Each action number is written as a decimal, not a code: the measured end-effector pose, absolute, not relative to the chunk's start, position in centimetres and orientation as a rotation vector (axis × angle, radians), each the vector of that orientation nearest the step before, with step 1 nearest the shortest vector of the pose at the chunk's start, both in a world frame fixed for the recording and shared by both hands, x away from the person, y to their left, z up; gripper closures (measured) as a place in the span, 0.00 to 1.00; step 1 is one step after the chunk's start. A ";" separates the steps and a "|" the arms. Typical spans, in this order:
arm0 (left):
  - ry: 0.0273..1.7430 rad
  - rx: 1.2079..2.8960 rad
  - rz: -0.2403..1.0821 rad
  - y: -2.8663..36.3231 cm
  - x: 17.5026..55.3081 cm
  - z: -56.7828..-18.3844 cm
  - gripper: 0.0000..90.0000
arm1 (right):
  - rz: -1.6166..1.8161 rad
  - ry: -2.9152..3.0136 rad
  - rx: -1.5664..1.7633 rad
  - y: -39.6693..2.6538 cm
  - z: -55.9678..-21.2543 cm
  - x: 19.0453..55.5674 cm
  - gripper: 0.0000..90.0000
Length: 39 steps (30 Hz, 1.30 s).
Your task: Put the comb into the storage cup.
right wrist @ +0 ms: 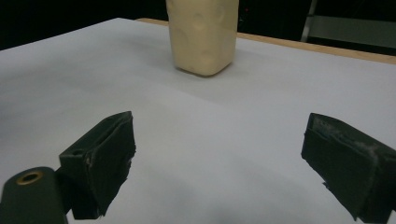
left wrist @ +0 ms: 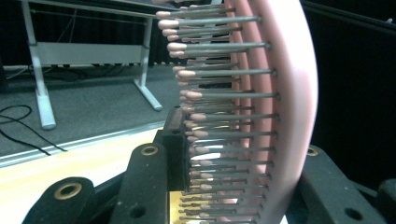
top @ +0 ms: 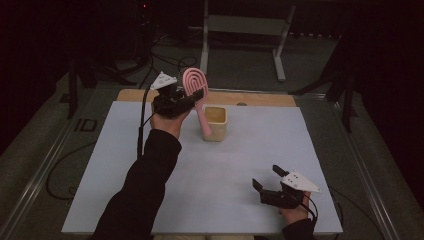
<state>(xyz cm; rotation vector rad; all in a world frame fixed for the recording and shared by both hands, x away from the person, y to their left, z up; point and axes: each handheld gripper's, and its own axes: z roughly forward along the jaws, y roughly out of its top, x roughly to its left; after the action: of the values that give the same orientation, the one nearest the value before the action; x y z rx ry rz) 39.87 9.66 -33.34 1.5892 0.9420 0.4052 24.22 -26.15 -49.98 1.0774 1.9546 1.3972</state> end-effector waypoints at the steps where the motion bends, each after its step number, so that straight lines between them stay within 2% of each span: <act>1: 0.943 1.589 0.404 9.6 39.9 -33.3 0.72 | 1.397 1.955 1.077 -26.2 -50.0 24.2 0.11; 39: 0.985 1.566 0.479 8.0 41.2 -33.6 0.72 | 1.396 1.963 1.080 -26.1 -50.1 24.2 0.11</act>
<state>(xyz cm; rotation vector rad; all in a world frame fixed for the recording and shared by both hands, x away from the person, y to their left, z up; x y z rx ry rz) 41.21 8.04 -33.58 1.5659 0.9852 0.4788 24.24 -26.10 -50.06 1.0800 1.9631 1.3964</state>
